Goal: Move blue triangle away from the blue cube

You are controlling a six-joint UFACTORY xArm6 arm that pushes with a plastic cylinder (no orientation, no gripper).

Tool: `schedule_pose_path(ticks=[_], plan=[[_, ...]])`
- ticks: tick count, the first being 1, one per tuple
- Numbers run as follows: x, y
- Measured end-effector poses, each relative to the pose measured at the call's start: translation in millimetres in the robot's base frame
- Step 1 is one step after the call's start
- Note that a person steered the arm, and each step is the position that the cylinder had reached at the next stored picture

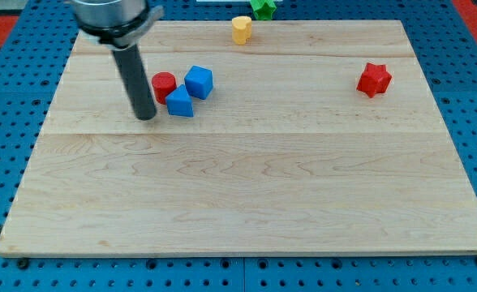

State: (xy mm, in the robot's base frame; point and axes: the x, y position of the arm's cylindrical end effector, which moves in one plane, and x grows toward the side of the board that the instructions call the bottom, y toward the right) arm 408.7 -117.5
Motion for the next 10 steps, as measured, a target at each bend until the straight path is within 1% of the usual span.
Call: schedule_pose_path(ticks=[1,2,3,4,5,6,7,8,9,10], plan=[[-5,98],[-16,127],[22,96],[33,21],[-26,-27],[-25,34],[-18,116],[-24,205],[-78,226],[-43,216]])
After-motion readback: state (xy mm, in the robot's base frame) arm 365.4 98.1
